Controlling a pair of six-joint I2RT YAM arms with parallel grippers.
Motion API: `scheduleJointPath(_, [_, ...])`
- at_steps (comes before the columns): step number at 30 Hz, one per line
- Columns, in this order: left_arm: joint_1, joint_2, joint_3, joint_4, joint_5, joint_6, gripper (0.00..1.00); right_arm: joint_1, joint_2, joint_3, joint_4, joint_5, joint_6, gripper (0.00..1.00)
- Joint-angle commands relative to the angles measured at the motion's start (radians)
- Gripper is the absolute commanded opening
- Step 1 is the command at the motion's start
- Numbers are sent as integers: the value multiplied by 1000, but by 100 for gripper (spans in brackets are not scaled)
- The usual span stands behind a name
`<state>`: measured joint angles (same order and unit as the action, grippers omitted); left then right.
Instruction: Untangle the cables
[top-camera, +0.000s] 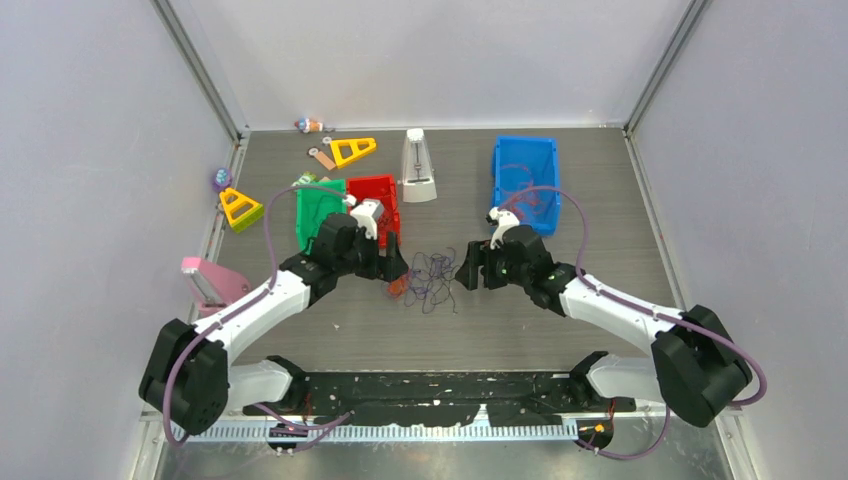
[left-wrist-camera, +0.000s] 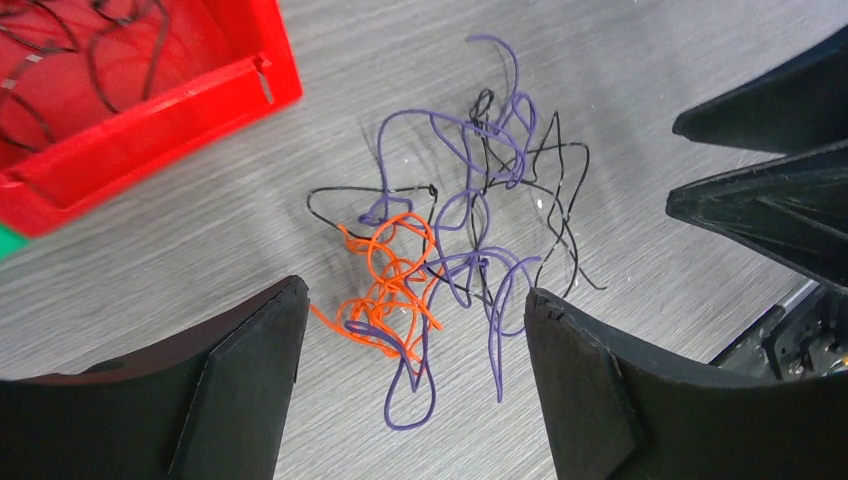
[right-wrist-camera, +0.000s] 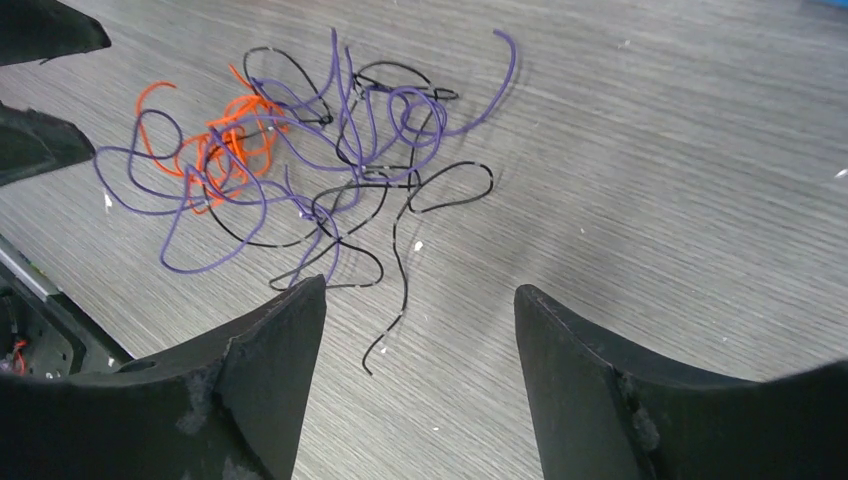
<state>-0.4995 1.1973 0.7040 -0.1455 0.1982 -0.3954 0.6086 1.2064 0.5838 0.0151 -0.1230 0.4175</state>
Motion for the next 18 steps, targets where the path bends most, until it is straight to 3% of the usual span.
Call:
scheduleJointPath(1, [-17,18,-62,192,49,18,79,11,45,8,42,-31,15,76])
scheduleJointPath(18, [-19,82,-173,446,133,48,69,102,277,179,97,29,16,72])
